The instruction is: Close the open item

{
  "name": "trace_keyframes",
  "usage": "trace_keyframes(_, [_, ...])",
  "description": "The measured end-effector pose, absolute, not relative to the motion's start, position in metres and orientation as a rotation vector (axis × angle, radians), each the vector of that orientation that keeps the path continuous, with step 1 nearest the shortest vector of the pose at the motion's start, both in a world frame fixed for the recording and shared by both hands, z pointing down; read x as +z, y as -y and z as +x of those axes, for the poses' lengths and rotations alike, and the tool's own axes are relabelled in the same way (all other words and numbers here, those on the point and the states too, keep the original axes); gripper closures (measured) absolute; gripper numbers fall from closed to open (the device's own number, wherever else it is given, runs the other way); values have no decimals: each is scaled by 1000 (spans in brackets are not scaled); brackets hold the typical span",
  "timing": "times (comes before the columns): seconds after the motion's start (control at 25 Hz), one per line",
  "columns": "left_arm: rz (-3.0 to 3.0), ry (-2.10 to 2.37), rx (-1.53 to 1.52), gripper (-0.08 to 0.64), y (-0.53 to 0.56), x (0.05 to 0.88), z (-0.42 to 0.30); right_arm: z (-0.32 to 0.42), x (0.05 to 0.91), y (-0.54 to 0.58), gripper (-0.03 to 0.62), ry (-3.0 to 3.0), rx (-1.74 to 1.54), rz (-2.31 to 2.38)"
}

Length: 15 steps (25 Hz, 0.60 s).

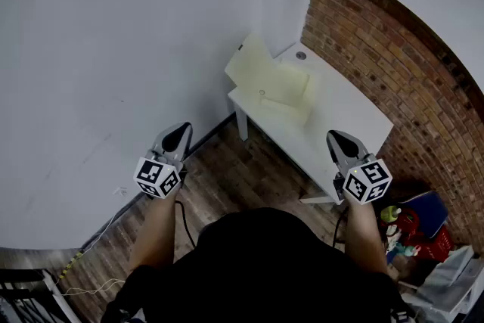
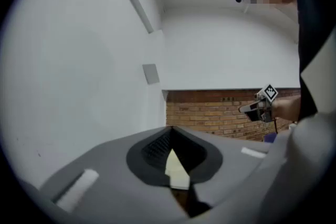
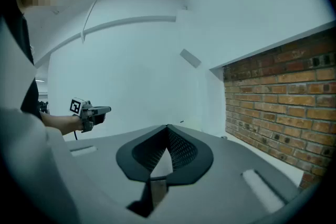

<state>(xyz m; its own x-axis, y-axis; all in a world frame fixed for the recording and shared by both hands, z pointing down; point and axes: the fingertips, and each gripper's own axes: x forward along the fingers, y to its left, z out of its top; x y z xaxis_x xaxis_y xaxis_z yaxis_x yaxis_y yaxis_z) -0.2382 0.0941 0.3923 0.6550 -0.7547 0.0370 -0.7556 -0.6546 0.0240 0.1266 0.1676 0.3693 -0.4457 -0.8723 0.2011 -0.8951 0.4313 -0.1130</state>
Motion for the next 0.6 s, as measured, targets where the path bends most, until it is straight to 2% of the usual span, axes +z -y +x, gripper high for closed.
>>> trace_keyframes(0.6, [2826,1287,59,557,-104,384,-237,126,376,-163,592,2613,422,1548])
